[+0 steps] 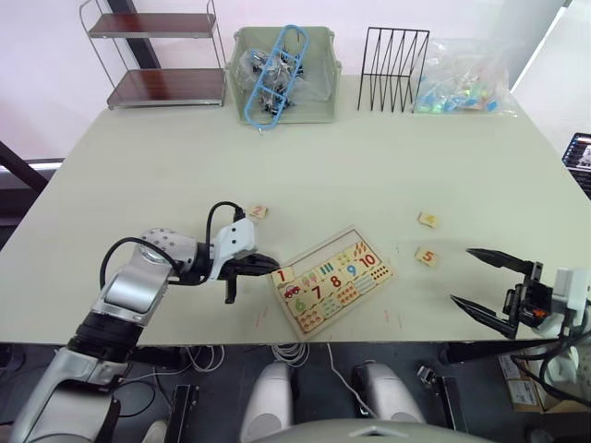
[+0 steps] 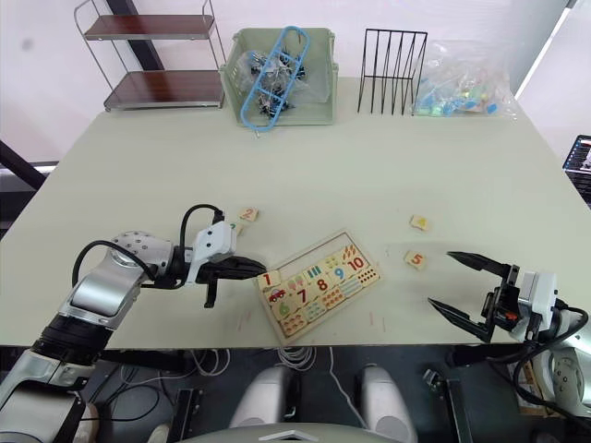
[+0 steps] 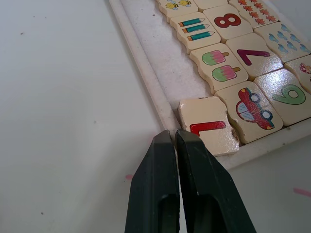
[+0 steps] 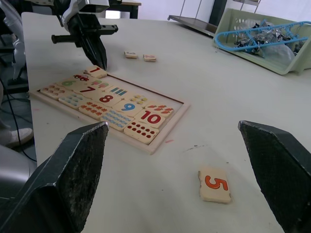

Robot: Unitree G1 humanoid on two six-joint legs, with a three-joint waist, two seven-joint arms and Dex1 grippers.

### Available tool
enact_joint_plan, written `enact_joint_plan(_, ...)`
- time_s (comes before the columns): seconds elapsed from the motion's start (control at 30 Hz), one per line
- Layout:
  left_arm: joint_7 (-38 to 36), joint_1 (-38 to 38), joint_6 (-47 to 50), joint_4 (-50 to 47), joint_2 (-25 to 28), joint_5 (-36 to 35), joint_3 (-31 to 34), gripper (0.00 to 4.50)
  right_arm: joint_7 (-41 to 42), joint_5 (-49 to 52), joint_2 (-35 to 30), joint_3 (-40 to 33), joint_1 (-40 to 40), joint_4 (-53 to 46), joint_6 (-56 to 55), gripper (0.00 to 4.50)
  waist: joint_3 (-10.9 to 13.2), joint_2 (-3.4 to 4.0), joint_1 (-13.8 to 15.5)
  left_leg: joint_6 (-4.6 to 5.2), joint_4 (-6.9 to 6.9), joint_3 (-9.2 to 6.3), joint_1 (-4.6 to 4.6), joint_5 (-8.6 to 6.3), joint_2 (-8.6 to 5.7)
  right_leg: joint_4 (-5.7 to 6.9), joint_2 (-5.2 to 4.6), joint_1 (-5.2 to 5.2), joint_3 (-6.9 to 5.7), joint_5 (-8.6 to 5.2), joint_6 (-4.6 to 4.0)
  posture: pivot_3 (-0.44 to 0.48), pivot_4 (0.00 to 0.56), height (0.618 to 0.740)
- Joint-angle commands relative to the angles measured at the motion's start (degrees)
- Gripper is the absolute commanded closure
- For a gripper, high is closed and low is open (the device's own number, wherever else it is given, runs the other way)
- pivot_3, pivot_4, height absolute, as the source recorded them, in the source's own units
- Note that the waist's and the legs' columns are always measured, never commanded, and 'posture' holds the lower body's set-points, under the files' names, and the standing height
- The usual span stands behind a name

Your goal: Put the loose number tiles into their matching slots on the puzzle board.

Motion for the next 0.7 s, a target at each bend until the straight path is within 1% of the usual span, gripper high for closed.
enact_joint_plan(0.03,-0.68,0.66,-0.14,-0.96,-0.17,-0.04,-0.36,4.35,0.08,0.87,-0.67,-0.97,-0.43,-0.85,-0.43,0.0,0.0,0.0,0.0,0.0,0.0,0.0,0.0,0.0,0.0,0.0,0.0,0.0,0.0,0.0,0.0,0.0,0.15,0.74)
enact_joint_plan(0.7,-0.72,1.61,-0.3,-1.82,-0.22,-0.94,0.48,4.35,-0.06,0.67,-0.42,-0.66,-0.84,-0.65,-0.49,0.0,0.0,0.01,0.02,0.0,0.0,0.0,0.0,0.0,0.0,0.0,0.0,0.0,0.0,-0.01,-0.01,0.0,0.15,0.74)
